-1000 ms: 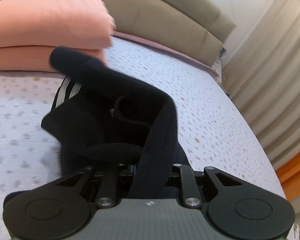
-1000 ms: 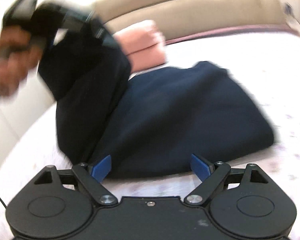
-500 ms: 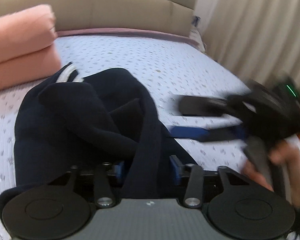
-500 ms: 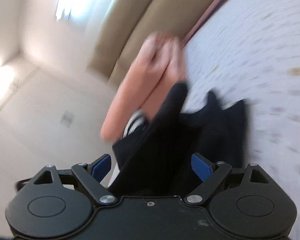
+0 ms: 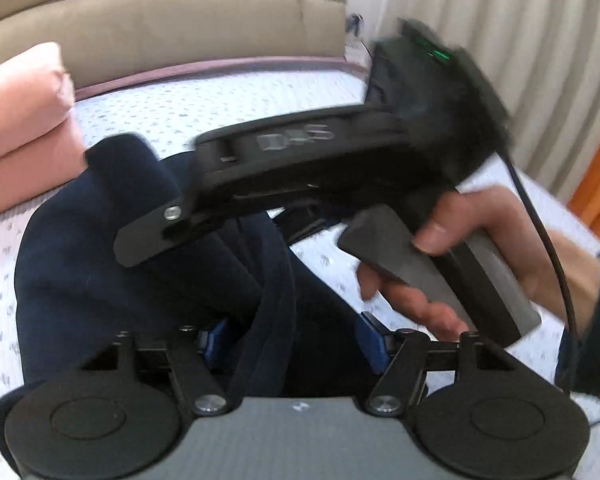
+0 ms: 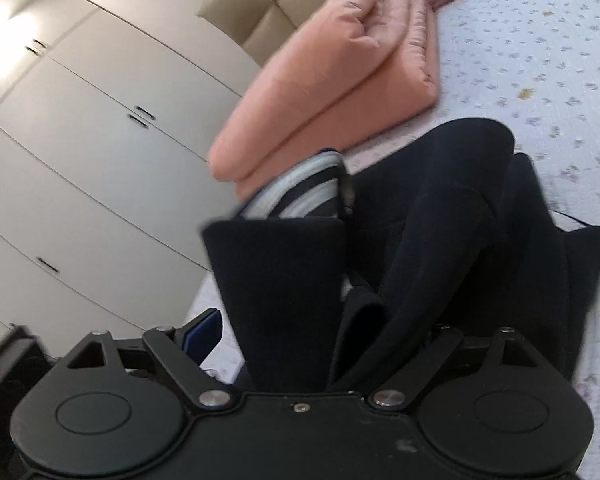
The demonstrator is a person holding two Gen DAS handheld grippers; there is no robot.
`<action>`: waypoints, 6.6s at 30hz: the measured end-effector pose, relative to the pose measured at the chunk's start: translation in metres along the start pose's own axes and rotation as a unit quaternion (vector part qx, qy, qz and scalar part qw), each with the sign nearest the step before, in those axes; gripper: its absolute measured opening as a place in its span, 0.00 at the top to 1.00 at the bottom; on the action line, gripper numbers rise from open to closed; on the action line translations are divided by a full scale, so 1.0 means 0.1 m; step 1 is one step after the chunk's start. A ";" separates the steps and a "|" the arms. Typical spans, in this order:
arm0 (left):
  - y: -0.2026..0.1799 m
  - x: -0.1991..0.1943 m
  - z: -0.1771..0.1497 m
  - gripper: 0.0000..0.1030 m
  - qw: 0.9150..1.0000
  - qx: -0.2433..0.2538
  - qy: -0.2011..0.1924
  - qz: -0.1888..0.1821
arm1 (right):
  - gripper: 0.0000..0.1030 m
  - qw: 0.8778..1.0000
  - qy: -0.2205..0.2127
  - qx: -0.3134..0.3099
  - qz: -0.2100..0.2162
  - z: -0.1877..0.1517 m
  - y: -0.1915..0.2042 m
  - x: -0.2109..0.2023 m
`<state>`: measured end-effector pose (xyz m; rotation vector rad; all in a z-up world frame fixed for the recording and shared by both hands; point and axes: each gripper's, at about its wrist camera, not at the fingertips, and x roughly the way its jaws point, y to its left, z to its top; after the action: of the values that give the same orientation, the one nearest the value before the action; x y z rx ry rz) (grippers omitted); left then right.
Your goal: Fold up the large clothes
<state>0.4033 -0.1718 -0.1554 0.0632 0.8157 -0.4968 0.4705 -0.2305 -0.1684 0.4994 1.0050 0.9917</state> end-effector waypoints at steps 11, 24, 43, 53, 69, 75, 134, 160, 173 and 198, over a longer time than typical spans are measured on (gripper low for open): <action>0.08 -0.53 0.10 0.33 0.999 -0.007 -0.035 -0.036 | 0.84 0.987 -0.132 0.086 0.025 0.02 -0.22 -0.32; 1.13 -1.03 -0.29 0.38 0.971 -0.217 -0.069 -0.068 | 0.88 0.972 -0.158 0.174 0.013 -0.25 -0.91 -0.33; 1.06 -0.42 -0.69 0.49 0.982 -0.165 0.020 -0.087 | 0.80 0.994 -0.041 0.076 -0.067 -0.56 -0.08 -0.23; 1.13 -0.77 -0.43 0.43 0.992 -0.121 0.006 -0.040 | 0.82 0.993 -0.060 0.096 -0.042 -0.59 -0.31 -0.72; 0.94 -0.39 -0.73 0.25 0.996 -0.068 0.059 -0.003 | 0.90 0.993 -0.041 0.109 -0.025 -1.25 0.04 -0.75; 0.87 -0.44 -0.73 0.23 0.993 -0.041 0.103 -0.036 | 0.91 0.994 -0.083 0.042 -0.048 -1.09 0.34 -1.25; 1.93 0.03 -0.97 0.04 0.965 -0.199 0.113 -0.128 | 0.00 0.967 0.070 -0.048 -0.239 -0.75 -0.43 -0.84; 2.36 0.92 -0.43 0.04 0.940 -0.278 0.069 -0.186 | 0.02 0.999 0.021 0.021 -0.036 -0.39 -0.83 -0.20; 2.03 0.43 -0.21 0.29 0.969 -0.206 0.058 -0.127 | 0.52 0.995 -0.048 0.068 -0.053 -0.55 -0.52 -0.43; 1.29 -1.82 -0.26 0.29 0.986 -0.138 -0.029 -0.087 | 0.52 0.995 -0.097 -0.025 0.004 -0.90 1.36 -1.04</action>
<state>0.3384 0.0217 -0.0616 -0.2792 0.8299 -0.5432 0.3123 -0.2609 -0.0620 0.5478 0.8042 0.9540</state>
